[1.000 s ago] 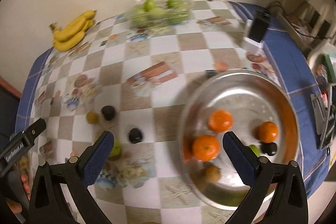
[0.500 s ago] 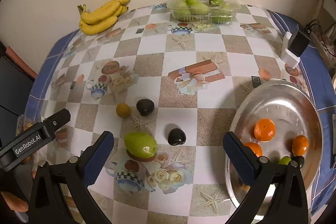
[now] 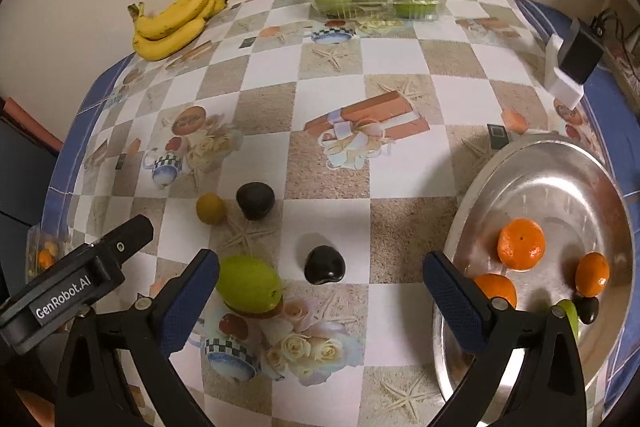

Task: Organize fruits
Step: 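Move the left tool toward a green mango while the right tool grasps a dark plum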

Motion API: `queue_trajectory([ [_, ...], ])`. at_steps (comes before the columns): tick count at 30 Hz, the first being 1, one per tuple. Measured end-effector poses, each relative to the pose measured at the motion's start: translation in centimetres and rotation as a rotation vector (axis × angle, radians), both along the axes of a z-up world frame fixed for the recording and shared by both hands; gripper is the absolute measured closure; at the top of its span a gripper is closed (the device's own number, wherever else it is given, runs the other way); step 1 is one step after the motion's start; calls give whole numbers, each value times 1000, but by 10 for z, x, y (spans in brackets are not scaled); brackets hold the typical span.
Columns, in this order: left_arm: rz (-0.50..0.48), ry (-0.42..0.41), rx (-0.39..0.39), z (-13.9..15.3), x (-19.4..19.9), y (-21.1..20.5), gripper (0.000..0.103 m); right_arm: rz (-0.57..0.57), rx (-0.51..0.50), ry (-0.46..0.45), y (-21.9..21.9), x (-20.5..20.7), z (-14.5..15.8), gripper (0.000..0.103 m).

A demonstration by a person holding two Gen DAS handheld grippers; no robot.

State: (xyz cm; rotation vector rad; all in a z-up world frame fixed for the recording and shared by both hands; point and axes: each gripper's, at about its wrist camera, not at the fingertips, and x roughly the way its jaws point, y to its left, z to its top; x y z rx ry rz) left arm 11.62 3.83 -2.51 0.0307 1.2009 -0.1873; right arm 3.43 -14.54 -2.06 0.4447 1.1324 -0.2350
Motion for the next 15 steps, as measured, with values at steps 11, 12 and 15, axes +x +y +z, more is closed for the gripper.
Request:
queue_trajectory([
  [11, -19, 35, 14, -14, -2, -13, 0, -6, 42, 21, -5, 4, -15, 46],
  [12, -19, 42, 15, -15, -2, -14, 0, -2, 44, 26, -4, 5, -17, 47],
  [15, -18, 51, 28, -18, -1, -16, 0, 3, 46, 35, -3, 6, -21, 52],
])
